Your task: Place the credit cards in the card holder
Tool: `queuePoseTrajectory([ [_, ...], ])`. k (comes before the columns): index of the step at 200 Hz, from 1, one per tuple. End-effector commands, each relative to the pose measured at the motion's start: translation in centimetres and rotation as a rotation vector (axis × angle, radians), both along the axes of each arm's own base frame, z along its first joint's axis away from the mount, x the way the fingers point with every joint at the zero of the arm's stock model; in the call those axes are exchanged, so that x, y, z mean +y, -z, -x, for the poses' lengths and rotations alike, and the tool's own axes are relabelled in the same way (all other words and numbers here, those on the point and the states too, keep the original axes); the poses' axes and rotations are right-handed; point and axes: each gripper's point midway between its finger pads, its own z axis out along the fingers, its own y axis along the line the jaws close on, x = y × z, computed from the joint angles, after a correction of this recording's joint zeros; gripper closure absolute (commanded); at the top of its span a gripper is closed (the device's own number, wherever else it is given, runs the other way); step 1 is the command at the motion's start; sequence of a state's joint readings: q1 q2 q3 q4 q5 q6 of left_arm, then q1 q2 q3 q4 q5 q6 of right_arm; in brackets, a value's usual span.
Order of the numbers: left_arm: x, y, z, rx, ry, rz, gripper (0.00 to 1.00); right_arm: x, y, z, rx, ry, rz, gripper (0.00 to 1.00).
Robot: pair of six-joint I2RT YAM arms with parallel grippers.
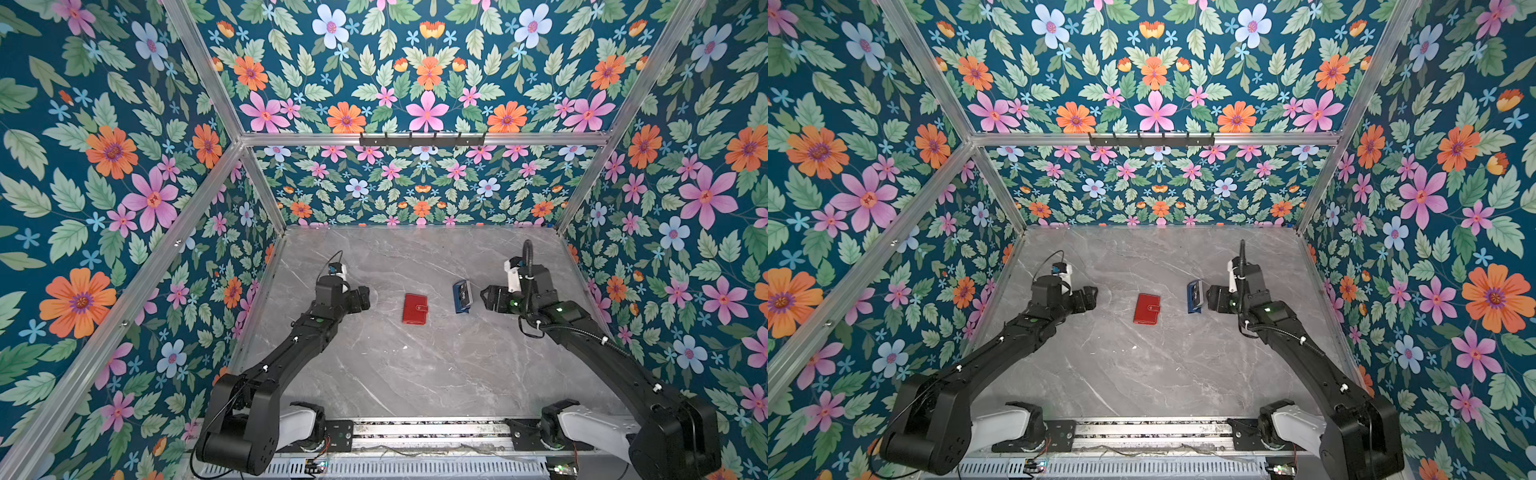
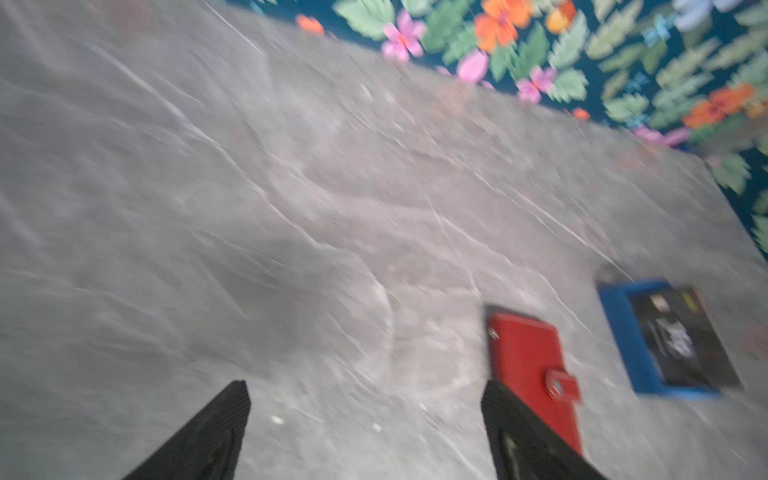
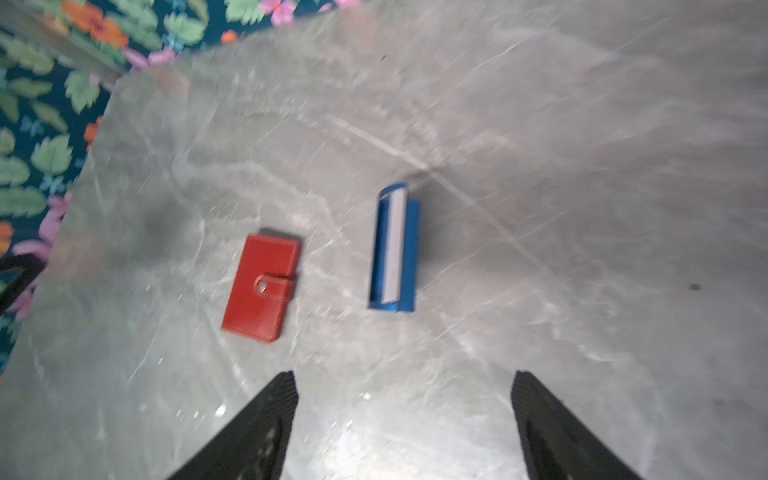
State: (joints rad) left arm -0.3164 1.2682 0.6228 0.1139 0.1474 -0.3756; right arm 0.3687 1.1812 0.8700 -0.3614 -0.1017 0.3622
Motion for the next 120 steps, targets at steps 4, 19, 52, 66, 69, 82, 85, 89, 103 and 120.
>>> queuePoseTrajectory([
  [4, -4.5, 1.6, 2.0, 0.113, 0.132, 0.102, 0.2, 3.7, 1.0, 1.2, 0.088, -0.085, 0.003, 0.26],
  [19, -6.5, 2.3, 2.4, 0.144, 0.195, 0.109, 0.25, 6.0, 1.5, 1.2, 0.127, -0.135, -0.008, 0.34],
  [52, -9.0, 2.9, 2.2, 0.168, 0.255, 0.151, 0.31, 10.0, 2.7, 0.7, 0.179, -0.196, -0.02, 0.54],
  [66, -9.6, 3.2, 2.1, 0.173, 0.27, 0.174, 0.32, 11.2, 3.3, 0.1, 0.194, -0.199, -0.041, 0.6],
  [69, -9.7, 3.3, 2.1, 0.177, 0.271, 0.178, 0.33, 11.5, 3.5, 0.0, 0.199, -0.204, -0.049, 0.62],
  [82, -10.0, 3.7, 1.9, 0.189, 0.279, 0.192, 0.36, 12.6, 4.1, -0.5, 0.224, -0.212, -0.075, 0.69],
  [85, -10.1, 3.8, 1.9, 0.193, 0.278, 0.194, 0.37, 12.7, 4.3, -0.7, 0.229, -0.209, -0.075, 0.71],
  [89, -10.2, 4.0, 1.9, 0.199, 0.28, 0.196, 0.38, 12.9, 4.5, -0.9, 0.236, -0.206, -0.076, 0.73],
  [103, -10.7, 4.2, 1.7, 0.207, 0.293, 0.214, 0.42, 13.5, 5.4, -1.6, 0.259, -0.2, -0.074, 0.76],
  [120, -11.2, 4.7, 1.6, 0.217, 0.302, 0.239, 0.44, 14.2, 6.8, -2.3, 0.293, -0.196, -0.072, 0.78],
])
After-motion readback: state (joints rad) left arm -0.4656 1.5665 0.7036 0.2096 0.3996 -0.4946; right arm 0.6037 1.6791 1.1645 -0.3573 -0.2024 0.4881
